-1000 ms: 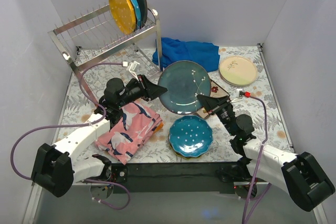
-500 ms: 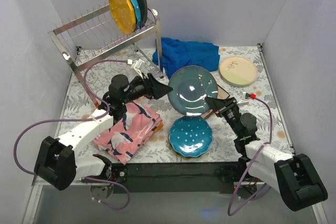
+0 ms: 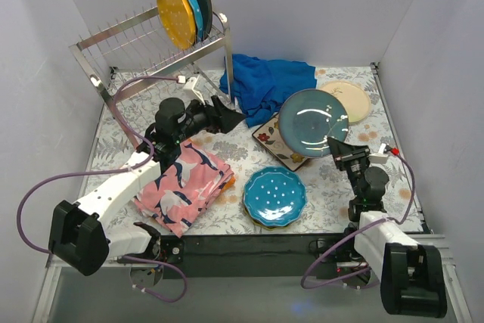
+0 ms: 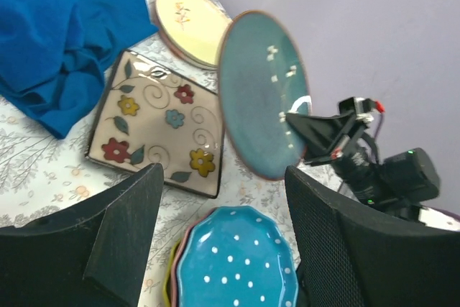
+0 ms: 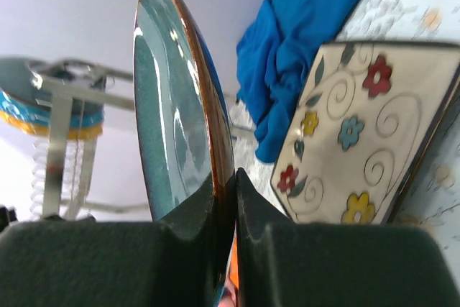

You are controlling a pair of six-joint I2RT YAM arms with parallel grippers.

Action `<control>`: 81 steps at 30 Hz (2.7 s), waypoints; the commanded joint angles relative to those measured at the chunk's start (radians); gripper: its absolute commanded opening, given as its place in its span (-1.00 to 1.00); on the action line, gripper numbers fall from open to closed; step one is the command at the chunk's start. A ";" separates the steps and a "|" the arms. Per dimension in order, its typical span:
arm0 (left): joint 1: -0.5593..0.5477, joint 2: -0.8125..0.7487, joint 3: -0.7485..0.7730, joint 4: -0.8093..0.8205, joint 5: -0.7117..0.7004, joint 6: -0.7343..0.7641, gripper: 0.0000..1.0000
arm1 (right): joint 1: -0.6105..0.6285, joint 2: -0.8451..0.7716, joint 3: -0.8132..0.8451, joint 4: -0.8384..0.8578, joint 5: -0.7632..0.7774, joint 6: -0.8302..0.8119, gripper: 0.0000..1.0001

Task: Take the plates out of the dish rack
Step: Unload the plate from the dish rack, then place the plate at the center of the board.

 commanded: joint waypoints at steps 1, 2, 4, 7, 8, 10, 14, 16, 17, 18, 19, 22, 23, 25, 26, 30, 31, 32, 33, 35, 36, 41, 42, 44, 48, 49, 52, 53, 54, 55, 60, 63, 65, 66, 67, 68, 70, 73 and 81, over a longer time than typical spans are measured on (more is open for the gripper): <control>-0.002 -0.052 -0.078 -0.021 -0.128 0.035 0.33 | -0.129 -0.147 -0.076 0.050 -0.038 0.107 -0.97; -0.002 -0.058 -0.098 -0.011 -0.139 0.026 0.33 | -0.181 -0.208 -0.079 0.009 -0.038 0.084 -0.97; -0.002 -0.076 -0.136 0.013 -0.145 0.015 0.33 | -0.241 -0.279 -0.076 -0.152 -0.038 0.055 -0.97; -0.002 -0.084 -0.184 0.050 -0.150 0.018 0.33 | -0.350 -0.414 -0.074 -0.365 -0.033 0.030 -0.97; -0.005 -0.085 -0.195 0.056 -0.148 0.019 0.33 | -0.397 -0.422 -0.081 -0.381 -0.043 0.030 -0.97; -0.009 -0.087 -0.237 0.096 -0.137 0.027 0.33 | -0.437 -0.419 -0.085 -0.439 -0.076 0.018 -0.97; -0.012 -0.079 -0.285 0.134 -0.160 0.036 0.33 | -0.564 -0.445 -0.076 -0.562 -0.089 -0.037 -0.97; -0.014 -0.072 -0.293 0.142 -0.157 0.032 0.33 | -0.614 -0.463 -0.052 -0.654 -0.096 -0.082 -0.97; -0.014 -0.070 -0.291 0.142 -0.153 0.030 0.33 | -0.655 -0.475 -0.042 -0.679 -0.099 -0.099 -0.97; -0.016 -0.069 -0.287 0.142 -0.147 0.029 0.33 | -0.672 -0.480 -0.032 -0.711 -0.098 -0.111 -0.97; -0.017 -0.072 -0.287 0.142 -0.141 0.029 0.33 | -0.686 -0.489 -0.030 -0.770 -0.095 -0.143 -0.97; -0.022 -0.093 -0.296 0.142 -0.147 0.033 0.33 | -0.714 -0.509 0.024 -0.863 -0.079 -0.155 -0.97; -0.023 -0.101 -0.302 0.142 -0.157 0.032 0.33 | -0.717 -0.514 0.028 -0.874 -0.079 -0.174 -0.97; -0.028 -0.119 -0.313 0.144 -0.173 0.032 0.33 | -0.718 -0.526 0.034 -0.926 -0.048 -0.189 -0.97; -0.029 -0.124 -0.316 0.144 -0.188 0.033 0.33 | -0.721 -0.529 0.037 -0.938 -0.037 -0.204 -0.97; -0.029 -0.144 -0.319 0.139 -0.188 0.033 0.33 | -0.724 -0.535 0.034 -0.977 -0.017 -0.235 -0.97; -0.029 -0.147 -0.321 0.141 -0.190 0.030 0.33 | -0.724 -0.528 0.033 -0.981 -0.006 -0.240 -0.97; -0.029 -0.151 -0.322 0.139 -0.193 0.029 0.33 | -0.724 -0.523 0.030 -0.984 -0.001 -0.241 -0.97; -0.029 -0.153 -0.324 0.141 -0.202 0.029 0.34 | -0.724 -0.515 0.025 -0.983 0.005 -0.253 -0.97; -0.029 -0.158 -0.327 0.138 -0.214 0.030 0.34 | -0.724 -0.488 0.022 -0.987 0.016 -0.261 -0.97; -0.029 -0.158 -0.328 0.136 -0.220 0.029 0.34 | -0.724 -0.477 0.024 -0.993 0.025 -0.276 -0.97; -0.031 -0.167 -0.316 0.113 -0.239 0.021 0.34 | -0.724 -0.379 0.065 -1.033 0.020 -0.341 -0.97; -0.031 -0.182 -0.325 0.122 -0.239 0.016 0.35 | -0.724 -0.335 0.077 -1.058 0.004 -0.343 -0.97; -0.031 -0.193 -0.327 0.125 -0.239 0.013 0.34 | -0.726 -0.307 0.079 -1.072 0.009 -0.350 -0.97; -0.032 -0.207 -0.333 0.127 -0.242 0.010 0.34 | -0.724 -0.311 0.082 -1.102 0.071 -0.378 -0.55; -0.032 -0.207 -0.334 0.128 -0.243 0.010 0.35 | -0.726 -0.314 0.085 -1.108 0.080 -0.384 -0.44; -0.032 -0.197 -0.333 0.133 -0.243 0.010 0.35 | -0.726 -0.322 0.099 -1.127 0.098 -0.398 -0.28; -0.032 -0.197 -0.331 0.130 -0.243 0.010 0.34 | -0.726 -0.317 0.102 -1.135 0.100 -0.402 -0.27; -0.032 -0.196 -0.331 0.130 -0.242 0.009 0.35 | -0.726 -0.310 0.106 -1.138 0.102 -0.410 -0.25; -0.032 -0.200 -0.333 0.130 -0.240 0.007 0.35 | -0.726 -0.304 0.110 -1.138 0.103 -0.415 -0.24; -0.034 -0.217 -0.340 0.134 -0.254 0.004 0.35 | -0.726 -0.267 0.151 -1.187 0.121 -0.442 -0.12; -0.035 -0.219 -0.339 0.131 -0.255 -0.002 0.35 | -0.726 -0.253 0.169 -1.220 0.115 -0.459 0.22; -0.035 -0.231 -0.337 0.131 -0.240 -0.005 0.35 | -0.726 -0.245 0.183 -1.214 0.071 -0.500 0.27; -0.037 -0.236 -0.339 0.131 -0.237 -0.005 0.35 | -0.726 -0.245 0.185 -1.216 0.042 -0.505 0.28; -0.037 -0.242 -0.342 0.134 -0.237 -0.007 0.35 | -0.726 -0.248 0.183 -1.214 0.037 -0.510 0.27; -0.039 -0.245 -0.348 0.139 -0.237 -0.005 0.35 | -0.726 -0.254 0.185 -1.220 0.034 -0.513 0.28; -0.040 -0.253 -0.351 0.141 -0.243 -0.007 0.35 | -0.726 -0.287 0.202 -1.239 0.039 -0.531 0.28; -0.042 -0.266 -0.356 0.142 -0.274 -0.005 0.35 | -0.724 -0.356 0.249 -1.268 0.007 -0.602 0.29; -0.042 -0.311 -0.377 0.171 -0.265 -0.022 0.34 | -0.724 -0.377 0.347 -1.374 -0.076 -0.642 0.31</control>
